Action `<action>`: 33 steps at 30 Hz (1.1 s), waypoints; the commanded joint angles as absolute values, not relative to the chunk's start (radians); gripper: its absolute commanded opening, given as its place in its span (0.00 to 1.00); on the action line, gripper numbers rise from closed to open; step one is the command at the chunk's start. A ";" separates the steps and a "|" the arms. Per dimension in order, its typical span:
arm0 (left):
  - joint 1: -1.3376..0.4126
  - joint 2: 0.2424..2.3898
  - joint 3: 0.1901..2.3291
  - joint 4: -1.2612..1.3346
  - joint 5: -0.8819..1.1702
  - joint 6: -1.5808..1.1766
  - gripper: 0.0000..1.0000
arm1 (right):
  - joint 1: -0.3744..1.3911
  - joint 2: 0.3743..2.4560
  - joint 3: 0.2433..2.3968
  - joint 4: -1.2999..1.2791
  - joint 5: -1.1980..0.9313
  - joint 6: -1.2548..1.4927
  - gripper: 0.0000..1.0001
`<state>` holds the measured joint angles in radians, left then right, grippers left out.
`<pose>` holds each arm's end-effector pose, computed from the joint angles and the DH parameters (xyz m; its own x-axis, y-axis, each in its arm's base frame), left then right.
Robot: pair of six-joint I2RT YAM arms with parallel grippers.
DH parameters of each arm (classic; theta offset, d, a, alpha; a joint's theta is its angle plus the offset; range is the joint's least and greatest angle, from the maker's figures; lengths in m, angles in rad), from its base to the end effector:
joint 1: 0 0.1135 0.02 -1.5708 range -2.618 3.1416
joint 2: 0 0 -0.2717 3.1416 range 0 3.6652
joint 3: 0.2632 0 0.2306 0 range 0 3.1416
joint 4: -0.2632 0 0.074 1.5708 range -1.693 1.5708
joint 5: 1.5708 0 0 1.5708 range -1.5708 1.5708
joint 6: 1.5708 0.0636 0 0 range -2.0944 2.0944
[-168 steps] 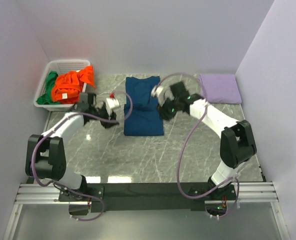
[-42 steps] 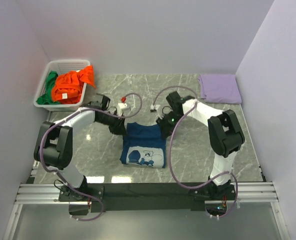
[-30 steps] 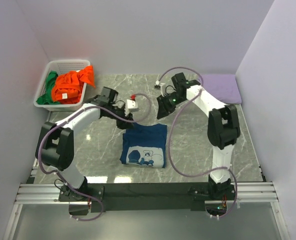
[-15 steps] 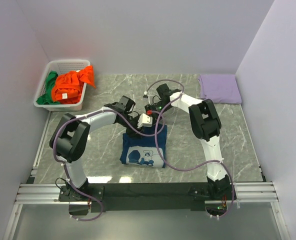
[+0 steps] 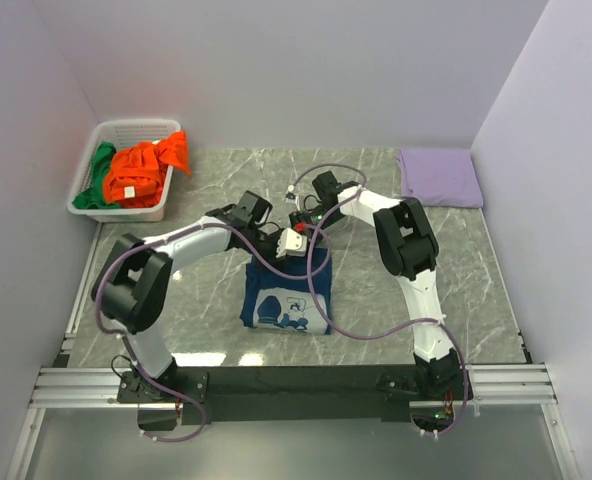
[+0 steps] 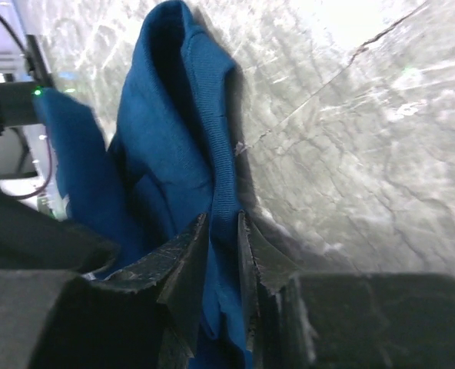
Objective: Fold and stack the t-shirts
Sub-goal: Fold the tshirt
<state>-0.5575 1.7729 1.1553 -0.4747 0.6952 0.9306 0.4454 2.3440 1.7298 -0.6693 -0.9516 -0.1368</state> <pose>0.2732 -0.2184 0.1906 0.0766 0.6780 -0.7311 0.9963 -0.0806 0.0296 0.3908 0.2439 0.1223 -0.7949 -0.4672 -0.3872 -0.5720 0.3641 0.7350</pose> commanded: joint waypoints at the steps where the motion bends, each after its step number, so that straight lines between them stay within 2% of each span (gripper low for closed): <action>1: -0.561 1.649 1.151 -0.390 0.730 0.950 0.01 | 0.453 2.391 1.743 -0.678 -0.946 -0.140 0.30; 7: -0.561 1.621 1.158 -0.295 0.698 0.988 0.01 | 0.451 2.387 1.740 -0.664 -0.960 -0.137 0.29; 17: -0.543 1.733 1.114 -0.111 0.660 1.019 0.01 | 0.434 2.379 1.781 -0.704 -0.939 -0.161 0.29; 25: -0.531 1.779 1.095 -0.101 0.626 1.034 0.01 | 0.407 2.341 1.841 -0.716 -0.795 -0.164 0.29; 33: -0.520 1.764 1.086 -0.092 0.630 1.031 0.01 | 0.397 2.385 1.904 -0.721 -0.828 -0.155 0.26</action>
